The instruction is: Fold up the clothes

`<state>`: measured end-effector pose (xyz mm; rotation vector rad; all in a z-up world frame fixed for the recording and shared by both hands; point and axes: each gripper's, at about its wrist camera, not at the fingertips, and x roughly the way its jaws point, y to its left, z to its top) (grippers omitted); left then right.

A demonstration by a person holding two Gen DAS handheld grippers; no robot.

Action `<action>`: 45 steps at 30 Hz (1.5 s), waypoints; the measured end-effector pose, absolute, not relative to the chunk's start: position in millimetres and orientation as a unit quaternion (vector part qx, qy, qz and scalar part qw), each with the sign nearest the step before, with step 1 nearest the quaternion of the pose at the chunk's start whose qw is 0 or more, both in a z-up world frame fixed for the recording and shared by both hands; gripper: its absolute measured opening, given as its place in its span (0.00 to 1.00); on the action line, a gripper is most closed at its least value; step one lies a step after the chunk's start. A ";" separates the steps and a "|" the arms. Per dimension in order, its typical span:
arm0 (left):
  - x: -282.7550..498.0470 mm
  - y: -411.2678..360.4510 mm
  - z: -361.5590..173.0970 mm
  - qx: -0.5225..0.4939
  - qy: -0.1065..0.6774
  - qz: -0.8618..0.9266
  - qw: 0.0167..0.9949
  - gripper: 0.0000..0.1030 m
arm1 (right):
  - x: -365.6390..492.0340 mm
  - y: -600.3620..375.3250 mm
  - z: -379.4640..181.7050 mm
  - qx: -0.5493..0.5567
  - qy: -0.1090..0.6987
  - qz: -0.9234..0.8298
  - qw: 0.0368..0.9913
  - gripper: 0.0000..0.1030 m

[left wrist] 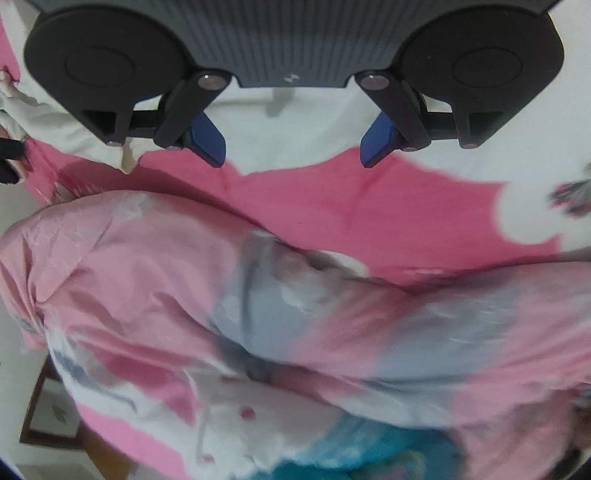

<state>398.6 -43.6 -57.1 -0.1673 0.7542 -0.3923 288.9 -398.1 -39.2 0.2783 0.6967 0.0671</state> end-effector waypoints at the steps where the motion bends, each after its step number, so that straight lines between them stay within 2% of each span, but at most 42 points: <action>1: 410.7 -55.2 -59.3 -0.072 0.376 -0.192 0.903 0.79 | 309.8 -392.7 -45.3 0.129 0.348 0.038 0.928 0.70; 6: 438.7 -86.9 -78.4 -0.039 0.409 -0.205 0.888 0.77 | 372.3 -392.0 -70.0 0.108 0.384 0.038 0.916 0.69; 11: 454.7 -105.1 -93.6 -0.011 0.428 -0.209 0.879 0.64 | 392.8 -392.8 -88.3 0.100 0.420 0.060 0.900 0.67; 14: 457.5 -110.9 -97.2 0.013 0.425 -0.202 0.882 0.55 | 402.2 -390.0 -99.3 0.086 0.435 0.065 0.894 0.60; 15: 457.5 -112.3 -97.5 0.019 0.424 -0.199 0.883 0.50 | 403.7 -389.0 -102.6 0.085 0.441 0.067 0.891 0.55; 18: 454.3 -117.9 -96.3 0.048 0.418 -0.194 0.886 0.25 | 402.3 -383.2 -109.6 0.065 0.448 0.060 0.890 0.37; 19: 452.1 -120.1 -95.0 0.055 0.415 -0.195 0.887 0.17 | 400.3 -381.8 -109.1 0.061 0.444 0.061 0.892 0.26; 20: 449.9 -122.6 -93.8 0.062 0.409 -0.192 0.890 0.16 | 398.2 -380.4 -108.4 0.058 0.439 0.063 0.894 0.17; 21: 447.7 -125.2 -92.5 0.068 0.404 -0.187 0.893 0.14 | 396.3 -379.0 -105.7 0.055 0.434 0.060 0.897 0.12; 29: 436.9 -134.4 -78.3 0.070 0.312 -0.144 0.937 0.12 | 383.3 -371.4 -82.8 0.016 0.344 0.007 0.939 0.08; 33: 435.9 -149.8 -90.6 0.101 0.277 -0.119 0.948 0.12 | 389.1 -368.5 -95.0 -0.003 0.331 -0.014 0.944 0.08; 39: 440.0 -158.5 -114.7 0.132 0.281 -0.102 0.945 0.12 | 409.0 -372.5 -121.4 0.023 0.343 -0.028 0.939 0.08; 44: 441.8 -164.0 -119.5 0.150 0.286 -0.096 0.942 0.17 | 422.2 -384.5 -130.3 0.077 0.348 -0.038 0.933 0.14; 45: 441.0 -164.9 -118.7 0.155 0.284 -0.093 0.942 0.23 | 424.4 -389.1 -129.0 0.099 0.351 -0.040 0.930 0.17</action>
